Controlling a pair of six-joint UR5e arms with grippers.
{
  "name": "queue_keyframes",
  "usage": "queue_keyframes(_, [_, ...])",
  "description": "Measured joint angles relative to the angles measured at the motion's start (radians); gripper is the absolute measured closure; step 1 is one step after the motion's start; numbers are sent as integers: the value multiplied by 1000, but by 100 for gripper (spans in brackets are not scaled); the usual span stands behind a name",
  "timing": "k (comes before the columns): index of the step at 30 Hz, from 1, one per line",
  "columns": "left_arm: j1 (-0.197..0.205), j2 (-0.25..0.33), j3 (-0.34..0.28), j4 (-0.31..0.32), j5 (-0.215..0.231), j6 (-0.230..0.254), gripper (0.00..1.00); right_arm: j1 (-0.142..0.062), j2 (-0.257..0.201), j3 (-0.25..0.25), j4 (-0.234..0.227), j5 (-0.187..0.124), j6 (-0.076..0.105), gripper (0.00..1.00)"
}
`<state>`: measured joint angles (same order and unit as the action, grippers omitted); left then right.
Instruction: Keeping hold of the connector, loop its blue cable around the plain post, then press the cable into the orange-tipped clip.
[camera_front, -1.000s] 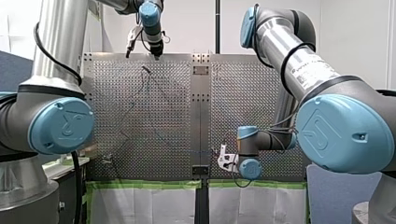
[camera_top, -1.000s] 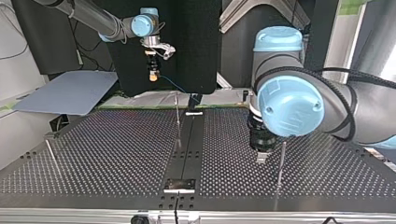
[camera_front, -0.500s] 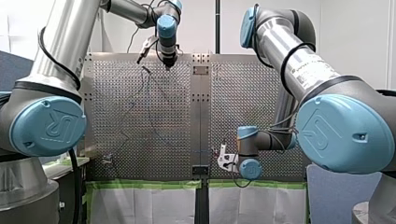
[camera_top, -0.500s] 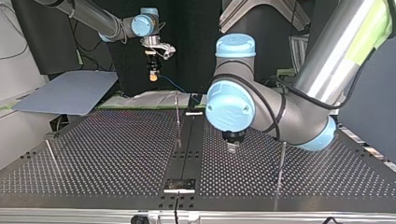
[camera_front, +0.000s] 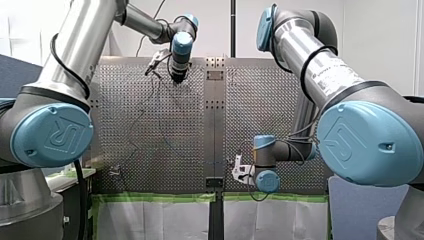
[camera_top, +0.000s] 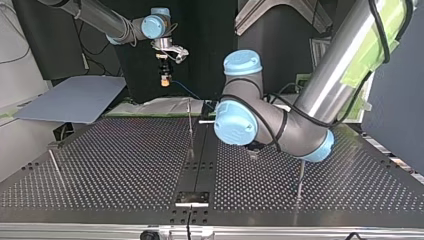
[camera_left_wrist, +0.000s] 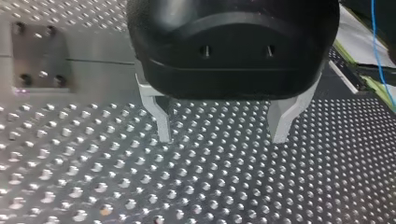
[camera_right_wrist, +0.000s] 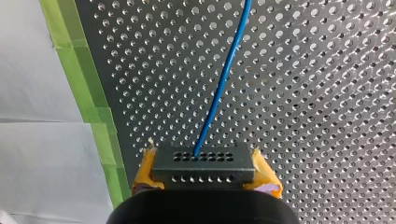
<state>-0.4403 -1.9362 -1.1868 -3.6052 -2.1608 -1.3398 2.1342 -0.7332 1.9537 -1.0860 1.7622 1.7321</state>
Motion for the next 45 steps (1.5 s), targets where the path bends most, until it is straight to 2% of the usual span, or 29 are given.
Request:
queue_keyframes(9, [20,-49,0,28,-22,9,0,1,0,0,-1,0,-1,100])
queue_keyframes(17, [71,-60,0,38,-17,12,0,1,-1,0,-3,0,-1,100])
queue_keyframes(27, [85,-111,0,49,-33,21,0,0,0,0,-4,0,-2,100])
queue_keyframes(34, [95,-146,0,48,-80,42,0,1,0,0,-2,1,-3,100])
queue_keyframes(45, [107,-156,-18,60,-190,118,0,1,0,0,3,0,-4,100])
